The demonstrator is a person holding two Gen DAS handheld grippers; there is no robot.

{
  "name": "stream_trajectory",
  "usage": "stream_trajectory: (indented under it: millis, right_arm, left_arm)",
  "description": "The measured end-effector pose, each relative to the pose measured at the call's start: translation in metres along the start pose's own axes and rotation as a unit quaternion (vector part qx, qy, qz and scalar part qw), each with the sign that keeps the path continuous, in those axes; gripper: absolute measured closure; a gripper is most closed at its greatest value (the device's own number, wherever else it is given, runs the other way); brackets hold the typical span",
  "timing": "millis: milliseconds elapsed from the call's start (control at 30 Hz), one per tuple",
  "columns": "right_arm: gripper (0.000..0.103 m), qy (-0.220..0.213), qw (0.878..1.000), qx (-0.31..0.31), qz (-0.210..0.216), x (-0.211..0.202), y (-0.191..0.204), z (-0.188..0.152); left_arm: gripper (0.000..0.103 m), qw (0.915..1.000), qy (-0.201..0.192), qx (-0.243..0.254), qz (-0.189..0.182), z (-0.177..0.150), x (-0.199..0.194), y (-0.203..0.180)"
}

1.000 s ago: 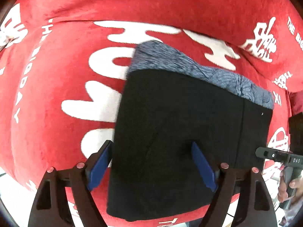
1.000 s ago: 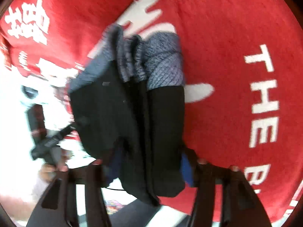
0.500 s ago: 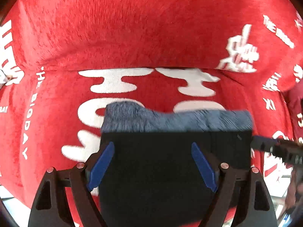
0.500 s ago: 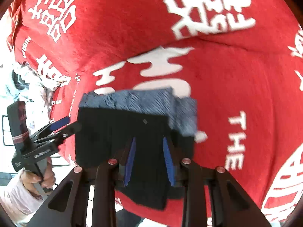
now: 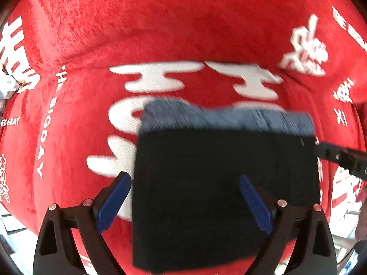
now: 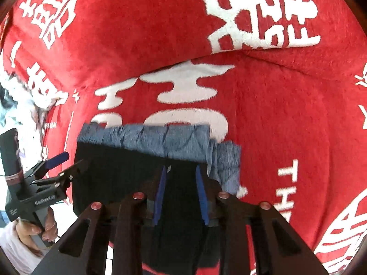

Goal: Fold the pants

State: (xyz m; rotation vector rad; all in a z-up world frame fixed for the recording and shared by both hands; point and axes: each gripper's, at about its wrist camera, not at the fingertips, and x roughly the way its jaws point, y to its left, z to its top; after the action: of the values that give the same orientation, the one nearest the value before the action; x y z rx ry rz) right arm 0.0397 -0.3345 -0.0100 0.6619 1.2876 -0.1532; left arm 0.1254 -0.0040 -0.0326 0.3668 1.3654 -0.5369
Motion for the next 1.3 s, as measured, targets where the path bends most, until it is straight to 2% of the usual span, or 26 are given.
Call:
stream_trajectory:
  millis: [67, 167, 233, 300, 433, 533, 600, 667, 767, 833, 1000, 1067, 1133, 1200, 1267, 1300]
  right_arm:
    - [0.066, 0.009, 1.000, -0.002, 0.002, -0.005, 0.004, -0.015]
    - [0.057, 0.025, 1.000, 0.001, -0.003, -0.002, 0.008, -0.036]
    - [0.054, 0.038, 0.999, 0.001, -0.015, 0.006, 0.009, -0.046]
    - [0.053, 0.055, 0.998, 0.012, -0.025, 0.013, 0.006, -0.057]
    - [0.045, 0.059, 0.998, 0.017, -0.022, 0.015, 0.005, -0.065]
    - [0.040, 0.071, 0.996, -0.015, -0.042, 0.020, 0.017, -0.068]
    - [0.037, 0.077, 0.995, -0.025, -0.050, 0.018, 0.024, -0.072]
    - [0.033, 0.085, 0.995, -0.015, -0.048, 0.013, 0.025, -0.077]
    - [0.023, 0.095, 0.994, 0.015, -0.049, 0.002, 0.018, -0.089]
    - [0.023, 0.102, 0.993, 0.029, -0.055, -0.005, 0.013, -0.096]
    - [0.018, 0.119, 0.988, 0.060, -0.082, -0.023, 0.002, -0.111]
    - [0.012, 0.122, 0.985, 0.072, -0.098, -0.031, 0.000, -0.115]
    - [0.010, 0.120, 0.984, 0.080, -0.104, -0.039, 0.001, -0.116]
    - [0.009, 0.114, 0.985, 0.081, -0.105, -0.049, 0.005, -0.115]
    - [0.000, 0.107, 0.985, 0.076, -0.108, -0.057, 0.012, -0.112]
    - [0.000, 0.101, 0.986, 0.071, -0.108, -0.062, 0.017, -0.110]
  left_arm:
    - [0.000, 0.9999, 0.009, 0.009, 0.007, -0.017, 0.002, -0.011]
    - [0.000, 0.9990, 0.031, 0.013, 0.028, -0.031, 0.018, -0.019]
    - [0.000, 0.9979, 0.029, 0.030, 0.049, -0.037, 0.026, -0.026]
    - [0.000, 0.9978, 0.031, 0.034, 0.048, -0.037, 0.031, -0.029]
    - [0.000, 0.9988, 0.038, 0.018, 0.023, -0.031, 0.038, -0.021]
    - [0.000, 0.9996, 0.007, -0.021, 0.015, -0.032, 0.037, -0.014]
    - [0.000, 0.9994, 0.000, -0.020, 0.029, -0.034, 0.034, -0.019]
    - [0.000, 0.9988, 0.004, 0.001, 0.048, -0.035, 0.027, -0.026]
    - [0.000, 0.9975, 0.037, 0.025, 0.054, -0.039, 0.016, -0.031]
    - [0.000, 0.9961, 0.047, 0.047, 0.058, -0.046, 0.000, -0.033]
    - [0.000, 0.9935, 0.055, 0.074, 0.066, -0.061, -0.037, -0.027]
    - [0.000, 0.9932, 0.060, 0.075, 0.066, -0.065, -0.051, -0.022]
    - [0.000, 0.9931, 0.063, 0.076, 0.064, -0.067, -0.064, -0.018]
    - [0.000, 0.9932, 0.052, 0.078, 0.069, -0.068, -0.080, -0.014]
    - [0.000, 0.9931, 0.043, 0.080, 0.075, -0.066, -0.093, -0.012]
    - [0.000, 0.9932, 0.041, 0.078, 0.075, -0.065, -0.097, -0.010]
